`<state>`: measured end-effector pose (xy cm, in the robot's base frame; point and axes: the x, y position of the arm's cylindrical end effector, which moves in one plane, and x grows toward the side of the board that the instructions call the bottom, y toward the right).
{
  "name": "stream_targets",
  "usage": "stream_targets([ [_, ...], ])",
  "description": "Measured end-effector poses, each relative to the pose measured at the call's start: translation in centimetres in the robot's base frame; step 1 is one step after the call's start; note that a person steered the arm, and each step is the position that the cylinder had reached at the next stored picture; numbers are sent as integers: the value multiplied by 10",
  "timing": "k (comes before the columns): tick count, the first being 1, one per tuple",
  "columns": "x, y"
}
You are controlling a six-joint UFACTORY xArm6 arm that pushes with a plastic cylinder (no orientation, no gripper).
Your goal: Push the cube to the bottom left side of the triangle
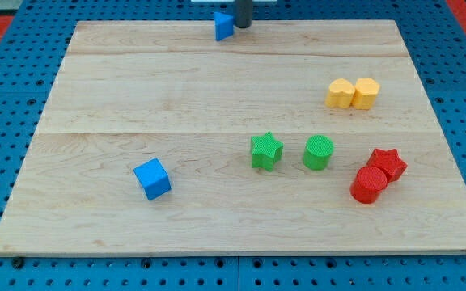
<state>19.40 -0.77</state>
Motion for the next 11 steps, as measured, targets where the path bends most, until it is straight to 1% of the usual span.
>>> stream_targets([
  [1,2,-18],
  [2,36,28],
  [4,213,24],
  [5,280,3],
  [6,340,-41],
  [7,385,-63],
  [8,351,-103],
  [9,289,-100],
  [11,183,-98],
])
